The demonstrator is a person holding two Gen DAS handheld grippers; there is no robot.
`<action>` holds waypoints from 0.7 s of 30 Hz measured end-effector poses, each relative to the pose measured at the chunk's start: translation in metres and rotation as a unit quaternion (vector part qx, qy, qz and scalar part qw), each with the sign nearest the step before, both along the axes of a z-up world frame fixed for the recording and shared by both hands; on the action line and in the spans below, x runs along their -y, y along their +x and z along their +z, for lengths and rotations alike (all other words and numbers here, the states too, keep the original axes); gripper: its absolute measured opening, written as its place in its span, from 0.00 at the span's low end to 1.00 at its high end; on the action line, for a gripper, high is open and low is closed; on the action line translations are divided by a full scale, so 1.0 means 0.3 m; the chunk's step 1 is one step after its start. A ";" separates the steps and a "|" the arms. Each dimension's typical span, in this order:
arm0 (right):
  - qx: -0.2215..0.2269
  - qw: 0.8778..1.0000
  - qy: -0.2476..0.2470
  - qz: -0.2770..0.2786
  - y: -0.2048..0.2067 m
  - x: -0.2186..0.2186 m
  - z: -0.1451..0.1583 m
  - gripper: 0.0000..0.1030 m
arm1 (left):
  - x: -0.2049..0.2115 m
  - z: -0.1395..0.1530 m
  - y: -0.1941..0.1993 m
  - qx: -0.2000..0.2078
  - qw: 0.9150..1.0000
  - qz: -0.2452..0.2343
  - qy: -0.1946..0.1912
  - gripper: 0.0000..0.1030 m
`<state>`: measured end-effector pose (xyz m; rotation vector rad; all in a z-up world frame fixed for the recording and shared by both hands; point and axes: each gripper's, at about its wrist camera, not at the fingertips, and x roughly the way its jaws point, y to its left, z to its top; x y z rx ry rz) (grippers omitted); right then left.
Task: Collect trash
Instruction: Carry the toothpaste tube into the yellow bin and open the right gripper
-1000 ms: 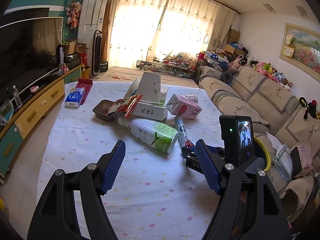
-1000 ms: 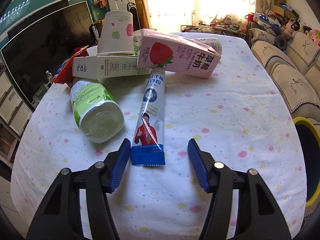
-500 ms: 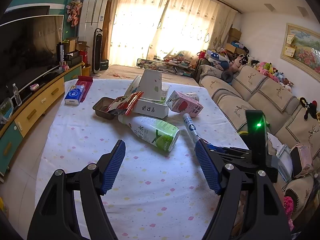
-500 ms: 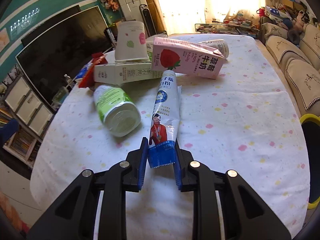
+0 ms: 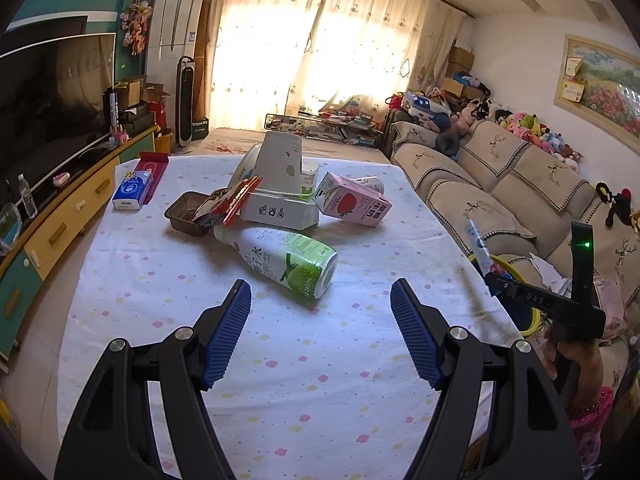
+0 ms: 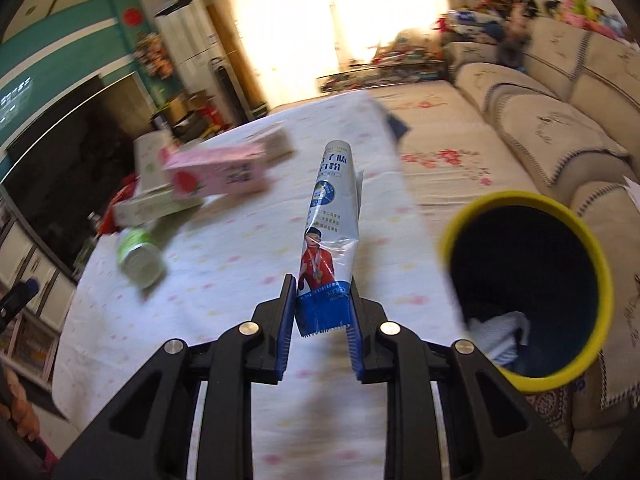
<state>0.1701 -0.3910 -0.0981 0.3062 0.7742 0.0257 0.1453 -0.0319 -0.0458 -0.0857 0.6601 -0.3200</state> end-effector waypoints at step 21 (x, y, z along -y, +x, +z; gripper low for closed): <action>-0.062 0.983 -0.043 -0.168 0.002 0.426 -0.213 0.36 | 0.098 -0.071 0.113 -0.027 0.999 0.001 0.031 0.70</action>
